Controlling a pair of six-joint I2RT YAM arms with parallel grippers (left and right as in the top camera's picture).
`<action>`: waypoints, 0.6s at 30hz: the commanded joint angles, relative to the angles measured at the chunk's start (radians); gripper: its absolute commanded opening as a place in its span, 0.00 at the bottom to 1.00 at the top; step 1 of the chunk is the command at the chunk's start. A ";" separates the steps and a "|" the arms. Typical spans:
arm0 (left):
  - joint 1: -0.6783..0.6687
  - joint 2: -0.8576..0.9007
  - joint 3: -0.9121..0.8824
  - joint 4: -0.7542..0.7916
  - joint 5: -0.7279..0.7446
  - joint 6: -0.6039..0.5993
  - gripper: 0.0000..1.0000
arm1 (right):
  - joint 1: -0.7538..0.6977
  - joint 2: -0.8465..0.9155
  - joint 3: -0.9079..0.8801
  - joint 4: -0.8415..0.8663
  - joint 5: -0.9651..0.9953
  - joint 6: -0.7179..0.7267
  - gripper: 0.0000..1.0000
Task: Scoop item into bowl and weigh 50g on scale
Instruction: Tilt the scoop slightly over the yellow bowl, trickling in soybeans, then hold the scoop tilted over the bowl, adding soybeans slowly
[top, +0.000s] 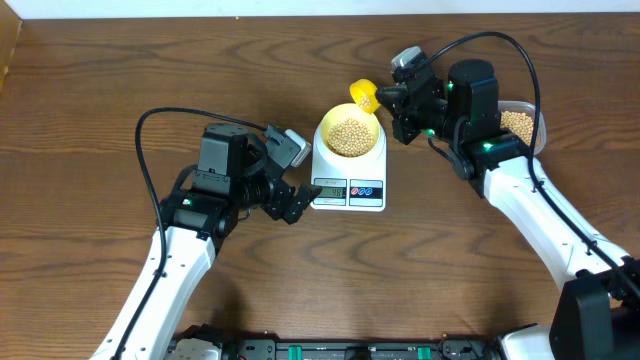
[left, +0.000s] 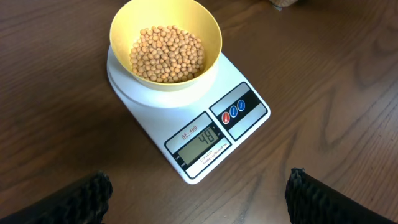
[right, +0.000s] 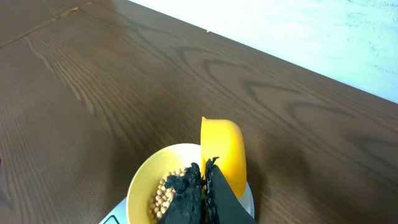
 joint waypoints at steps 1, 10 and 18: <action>0.003 -0.009 -0.002 -0.002 -0.006 0.002 0.91 | 0.005 0.008 0.005 -0.004 -0.003 -0.014 0.01; 0.003 -0.009 -0.002 -0.002 -0.006 0.002 0.91 | 0.005 0.009 0.005 -0.004 0.014 -0.015 0.01; 0.003 -0.009 -0.002 -0.002 -0.006 0.002 0.91 | 0.005 0.009 0.005 -0.007 -0.025 -0.015 0.01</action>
